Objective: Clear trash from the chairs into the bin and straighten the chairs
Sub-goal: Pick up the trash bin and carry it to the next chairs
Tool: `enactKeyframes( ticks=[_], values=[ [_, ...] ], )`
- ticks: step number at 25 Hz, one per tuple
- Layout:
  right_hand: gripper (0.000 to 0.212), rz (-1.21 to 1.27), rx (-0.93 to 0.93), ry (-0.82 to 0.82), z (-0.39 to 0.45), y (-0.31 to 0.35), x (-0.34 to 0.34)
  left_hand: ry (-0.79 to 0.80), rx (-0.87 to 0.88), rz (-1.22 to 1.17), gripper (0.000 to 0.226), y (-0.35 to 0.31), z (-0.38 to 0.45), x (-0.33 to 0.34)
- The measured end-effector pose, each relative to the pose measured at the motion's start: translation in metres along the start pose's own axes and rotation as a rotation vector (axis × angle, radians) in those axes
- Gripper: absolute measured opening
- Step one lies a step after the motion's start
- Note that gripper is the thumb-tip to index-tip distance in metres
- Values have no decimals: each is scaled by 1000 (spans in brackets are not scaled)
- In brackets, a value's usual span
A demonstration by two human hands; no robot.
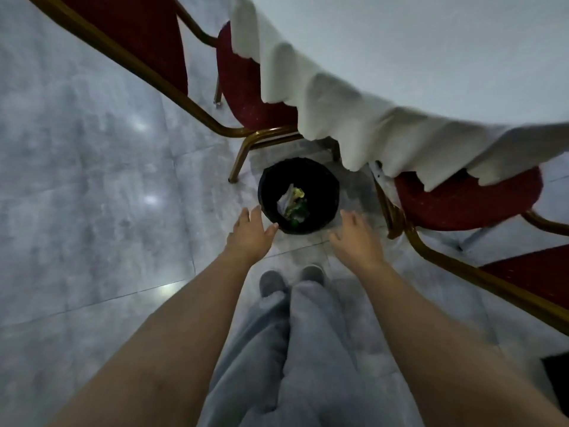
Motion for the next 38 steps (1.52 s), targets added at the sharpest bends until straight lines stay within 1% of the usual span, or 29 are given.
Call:
enactKeyframes(
  ticks=[7,12,15,18,20,22,26,29,31,33,38],
  values=[
    [65,96,83,36,96,-40,67,33,-151,-250,66,7,118,52],
    [64,126,124,29,173,-75,117,25,-237,-357,66,10,209,93],
    [69,125,155,25,213,-92,139,9,-268,-404,68,19,254,113],
    [79,186,231,25,249,-108,153,-1,-297,-486,69,27,293,126],
    [83,249,251,14,269,-115,159,11,-304,-545,70,32,313,134],
    [84,348,273,18,286,-119,165,38,-324,-590,74,33,325,139],
    [70,423,336,-26,298,-117,171,27,-441,-657,91,48,337,143],
    [64,399,405,19,284,-114,172,30,-504,-657,92,58,328,140],
    [58,370,442,31,265,-117,171,3,-518,-648,87,61,309,132],
    [55,377,461,7,237,-117,164,-16,-519,-634,85,60,287,121],
    [58,501,492,-42,148,-105,129,9,-456,-557,93,40,214,81]
  ],
)
Point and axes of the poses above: each hand's wrist, its own z-axis towards the middle knuckle, its own x-axis out of the palm, y = z × x, the point moved 4 cm from there along z, towards the middle knuckle, and after that the axes turned 9 degrees about -x, right-handed, at the moved point
